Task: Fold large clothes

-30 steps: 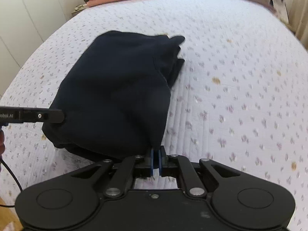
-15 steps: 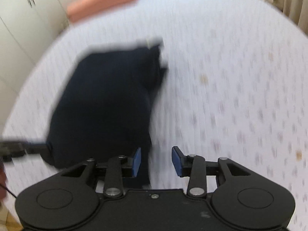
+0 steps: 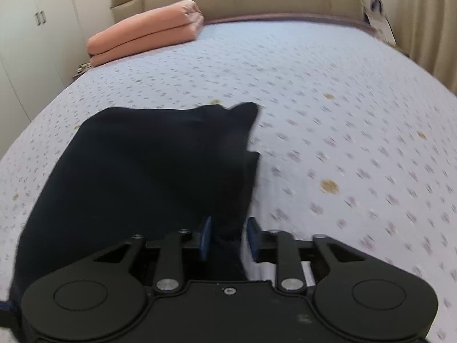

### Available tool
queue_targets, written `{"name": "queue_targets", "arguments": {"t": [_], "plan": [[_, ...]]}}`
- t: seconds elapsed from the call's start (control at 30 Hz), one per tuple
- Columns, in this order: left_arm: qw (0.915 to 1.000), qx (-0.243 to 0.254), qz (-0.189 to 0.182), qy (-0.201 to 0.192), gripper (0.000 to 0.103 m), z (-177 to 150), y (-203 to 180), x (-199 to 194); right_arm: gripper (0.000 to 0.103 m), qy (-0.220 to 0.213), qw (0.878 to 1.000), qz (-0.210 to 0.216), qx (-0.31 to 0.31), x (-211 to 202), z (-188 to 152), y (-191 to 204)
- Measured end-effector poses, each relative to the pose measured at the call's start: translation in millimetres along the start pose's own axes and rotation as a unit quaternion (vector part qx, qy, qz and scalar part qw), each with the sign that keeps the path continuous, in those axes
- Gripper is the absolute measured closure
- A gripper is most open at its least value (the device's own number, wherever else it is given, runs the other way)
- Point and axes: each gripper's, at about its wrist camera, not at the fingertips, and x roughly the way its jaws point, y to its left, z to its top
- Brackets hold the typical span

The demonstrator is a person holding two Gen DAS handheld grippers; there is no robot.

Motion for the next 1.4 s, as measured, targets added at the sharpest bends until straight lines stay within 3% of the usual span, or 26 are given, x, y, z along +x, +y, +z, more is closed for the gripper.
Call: {"name": "queue_targets", "arguments": {"t": [0.07, 0.1, 0.13, 0.2, 0.23, 0.3, 0.53, 0.67, 0.8, 0.87, 1.0, 1.07, 1.13, 1.27, 1.33, 1.4], "plan": [[0.9997, -0.023, -0.009, -0.004, 0.092, 4, 4, -5, 0.069, 0.002, 1.000, -0.004, -0.003, -20, -1, -12], [0.9994, -0.031, -0.012, -0.011, 0.086, 6, 4, -9, 0.069, 0.003, 1.000, -0.003, 0.002, -26, -3, -19], [0.9993, -0.032, -0.008, -0.018, 0.078, 8, 4, -12, 0.069, 0.005, 1.000, -0.003, 0.009, -32, -2, -24], [0.9993, -0.020, 0.011, -0.031, 0.073, 12, -2, -19, 0.067, 0.012, 1.000, -0.010, 0.019, -40, -5, -33], [0.9991, -0.015, 0.017, -0.036, 0.071, 16, -3, -23, 0.063, 0.015, 1.000, -0.013, 0.021, -43, -7, -36], [0.9987, -0.009, 0.026, -0.043, 0.069, 24, -4, -30, 0.038, 0.022, 0.999, -0.020, 0.025, -46, -12, -40], [0.9954, 0.020, 0.077, -0.053, 0.062, 48, -5, -39, 0.031, 0.032, 0.999, -0.022, 0.027, -53, -17, -34], [0.9954, 0.026, 0.072, -0.057, 0.052, 55, -6, -33, 0.024, 0.036, 0.998, 0.015, 0.048, -44, -8, -30], [0.9964, 0.045, 0.067, -0.024, 0.031, 67, -6, -4, 0.023, 0.061, 0.994, 0.059, 0.073, -21, 1, -26], [0.9963, 0.045, 0.073, -0.006, 0.032, 75, -4, 11, 0.023, 0.070, 0.991, 0.078, 0.085, -10, 3, -25], [0.9954, 0.029, 0.090, -0.014, 0.026, 84, 5, 20, 0.020, 0.071, 0.983, 0.114, 0.122, 7, 3, -31], [0.9965, 0.014, 0.082, 0.000, 0.016, 86, 16, 28, 0.015, 0.086, 0.979, 0.130, 0.132, 20, 0, -36], [0.9969, -0.006, 0.067, 0.040, 0.014, 84, 31, 42, 0.002, 0.104, 0.974, 0.146, 0.140, 34, -6, -44], [0.9952, -0.081, 0.006, 0.056, 0.009, 75, 62, 57, 0.000, 0.099, 0.963, 0.200, 0.149, 43, -13, -56], [0.9925, -0.105, -0.018, 0.060, 0.006, 72, 72, 64, 0.005, 0.107, 0.955, 0.232, 0.152, 48, -13, -53], [0.9900, -0.123, -0.034, 0.061, 0.006, 70, 79, 74, 0.020, 0.111, 0.946, 0.253, 0.168, 55, -17, -50]]}}
